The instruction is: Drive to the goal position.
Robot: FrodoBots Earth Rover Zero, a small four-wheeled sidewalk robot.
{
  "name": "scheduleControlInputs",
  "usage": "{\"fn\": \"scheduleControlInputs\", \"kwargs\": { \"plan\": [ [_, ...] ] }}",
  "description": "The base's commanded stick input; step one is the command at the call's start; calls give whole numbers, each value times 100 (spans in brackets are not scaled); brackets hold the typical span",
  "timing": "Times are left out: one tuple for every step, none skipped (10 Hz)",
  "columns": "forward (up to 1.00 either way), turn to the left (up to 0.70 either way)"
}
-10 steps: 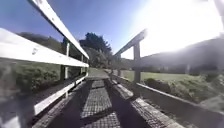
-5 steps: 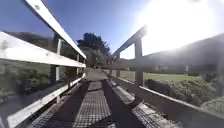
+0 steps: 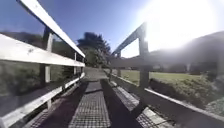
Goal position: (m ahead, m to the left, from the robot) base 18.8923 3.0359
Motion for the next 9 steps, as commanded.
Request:
{"fn": "scheduleControlInputs", "kwargs": {
  "plan": [
    [50, 0],
    [50, 0],
    [50, 3],
    [50, 20],
    [50, 27],
    [50, 0],
    [50, 0],
    [50, 0],
    [50, 0]
  ]
}}
